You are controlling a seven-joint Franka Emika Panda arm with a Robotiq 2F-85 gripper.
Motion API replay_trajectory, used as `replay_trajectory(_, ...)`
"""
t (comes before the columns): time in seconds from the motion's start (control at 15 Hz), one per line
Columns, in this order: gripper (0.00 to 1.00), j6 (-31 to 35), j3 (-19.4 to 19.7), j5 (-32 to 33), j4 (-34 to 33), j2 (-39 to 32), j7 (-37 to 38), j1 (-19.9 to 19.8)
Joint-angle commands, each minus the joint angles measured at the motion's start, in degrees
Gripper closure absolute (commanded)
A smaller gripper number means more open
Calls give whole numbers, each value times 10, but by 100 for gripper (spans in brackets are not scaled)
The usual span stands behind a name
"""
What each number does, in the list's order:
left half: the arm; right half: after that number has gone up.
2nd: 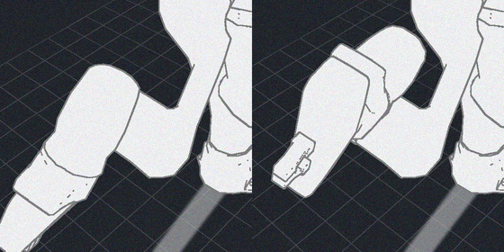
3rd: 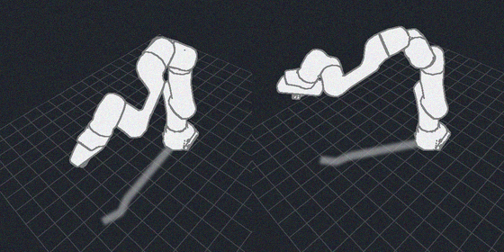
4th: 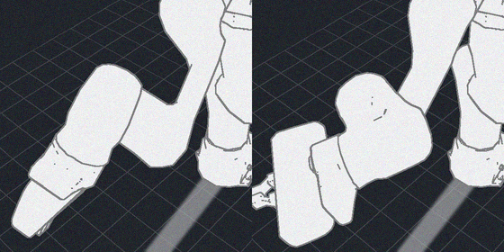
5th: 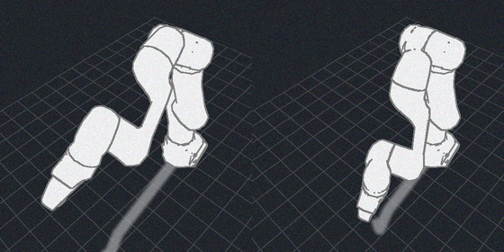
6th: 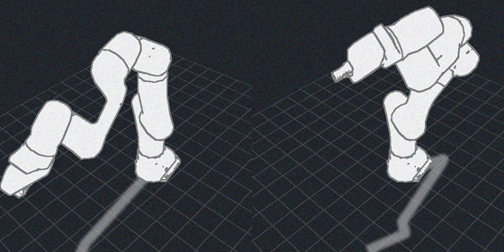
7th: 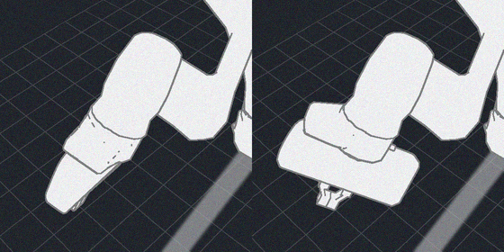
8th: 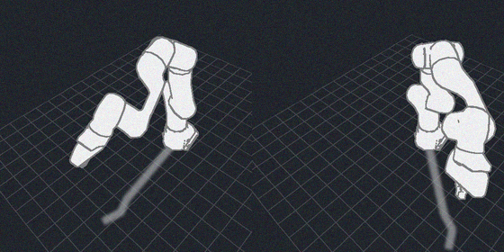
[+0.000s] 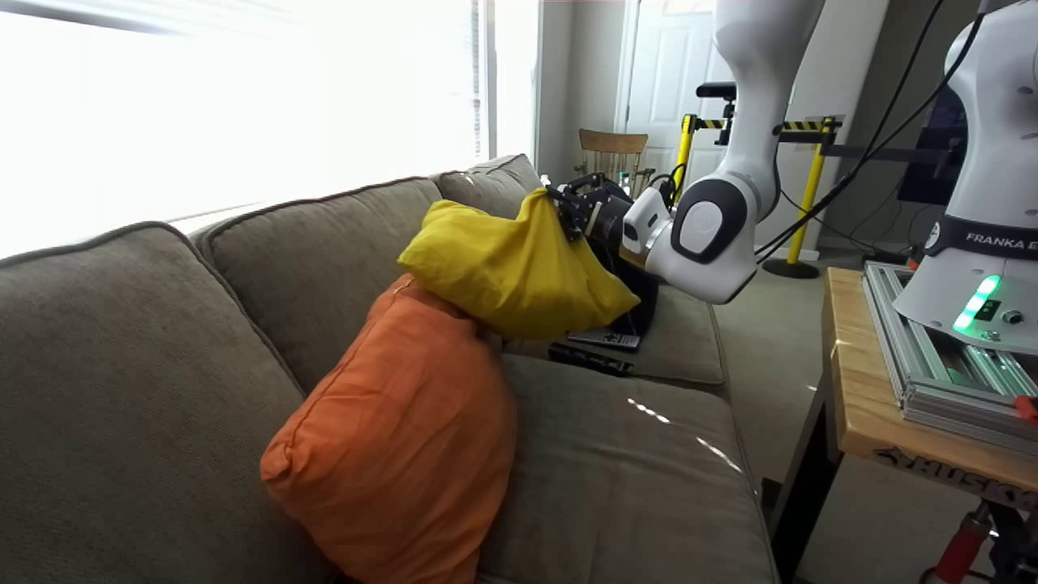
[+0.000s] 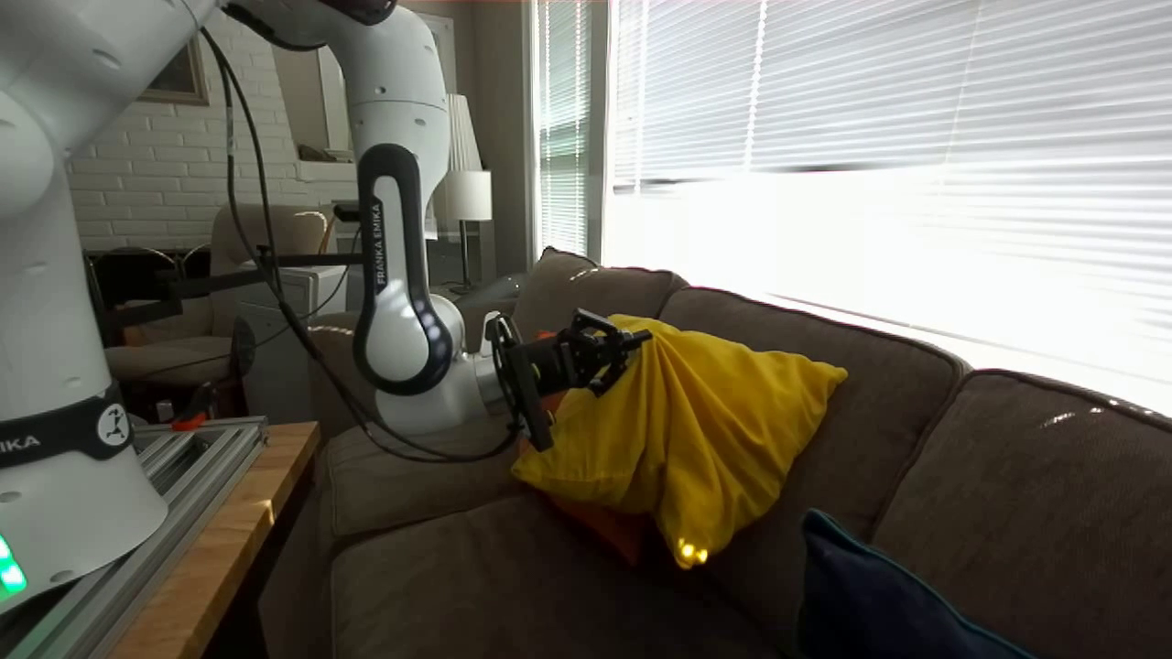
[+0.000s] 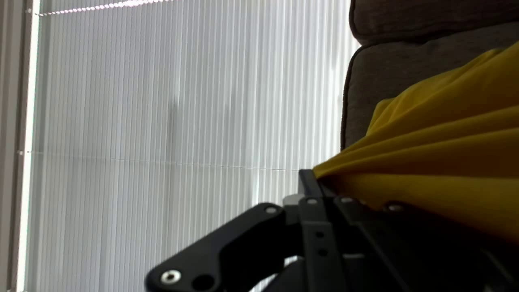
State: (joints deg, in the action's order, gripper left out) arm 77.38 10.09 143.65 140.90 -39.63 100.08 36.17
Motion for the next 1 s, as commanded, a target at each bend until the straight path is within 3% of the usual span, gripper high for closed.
replay_trajectory(0.0, 100, 34, 2, -2, 11, 9, -18, -3)
replay_trajectory(0.47, 100, 89, 1, -7, 11, 9, -27, -6)
replay_trajectory(0.53, 73, 98, 1, -10, 10, 10, -30, -6)
replay_trajectory(0.73, 60, 104, 1, -12, 8, 12, -34, -7)
replay_trajectory(0.8, 52, 71, -73, 22, 13, 24, -72, -97)
replay_trajectory(0.87, 45, 99, -11, -12, 7, 14, -42, -19)
replay_trajectory(0.93, 38, 97, -24, -12, 4, 12, -47, -34)
